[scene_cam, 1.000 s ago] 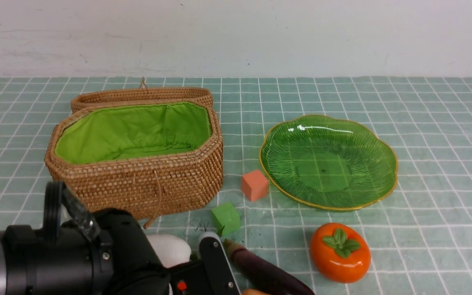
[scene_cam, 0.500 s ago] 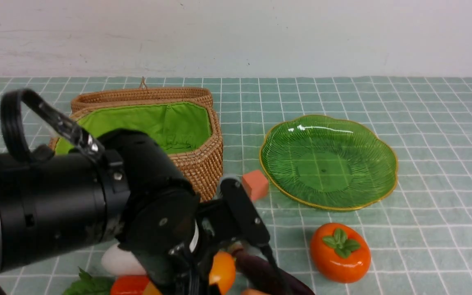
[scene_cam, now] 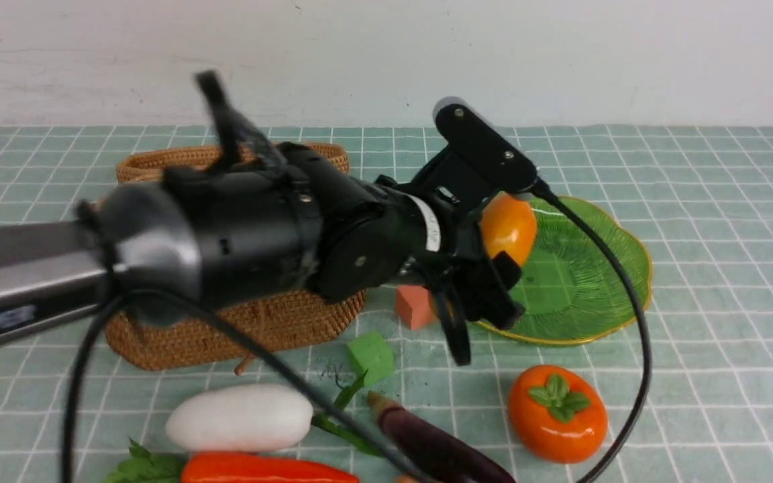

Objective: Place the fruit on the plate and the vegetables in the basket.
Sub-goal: Grab the mango with your left arm and place it on the right plate

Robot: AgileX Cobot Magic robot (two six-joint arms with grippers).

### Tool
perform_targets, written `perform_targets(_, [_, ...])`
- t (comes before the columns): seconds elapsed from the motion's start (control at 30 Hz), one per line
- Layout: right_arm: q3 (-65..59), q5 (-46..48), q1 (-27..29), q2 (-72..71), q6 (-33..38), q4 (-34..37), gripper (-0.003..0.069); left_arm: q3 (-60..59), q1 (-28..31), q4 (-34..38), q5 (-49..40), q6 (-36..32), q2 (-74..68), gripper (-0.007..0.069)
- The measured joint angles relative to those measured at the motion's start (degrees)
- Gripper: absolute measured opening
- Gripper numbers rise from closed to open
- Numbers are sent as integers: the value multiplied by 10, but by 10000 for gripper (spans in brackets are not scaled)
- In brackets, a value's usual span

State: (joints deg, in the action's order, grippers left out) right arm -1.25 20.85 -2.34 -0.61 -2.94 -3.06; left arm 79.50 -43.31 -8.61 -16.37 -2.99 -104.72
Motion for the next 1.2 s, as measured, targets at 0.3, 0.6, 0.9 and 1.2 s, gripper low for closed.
perform_targets(0.3, [0,0,0,0,0,0,242,249,1,19,-129,21,-182,514])
perform_targets(0.6, [0,0,0,0,0,0,242,296,1,-18,-86,172,-256,513])
perform_targets(0.9, [0,0,0,0,0,0,242,297,1,-77,-84,300,-258,632])
perform_targets(1.2, [0,0,0,0,0,0,242,297,1,-87,-216,304,-207,642])
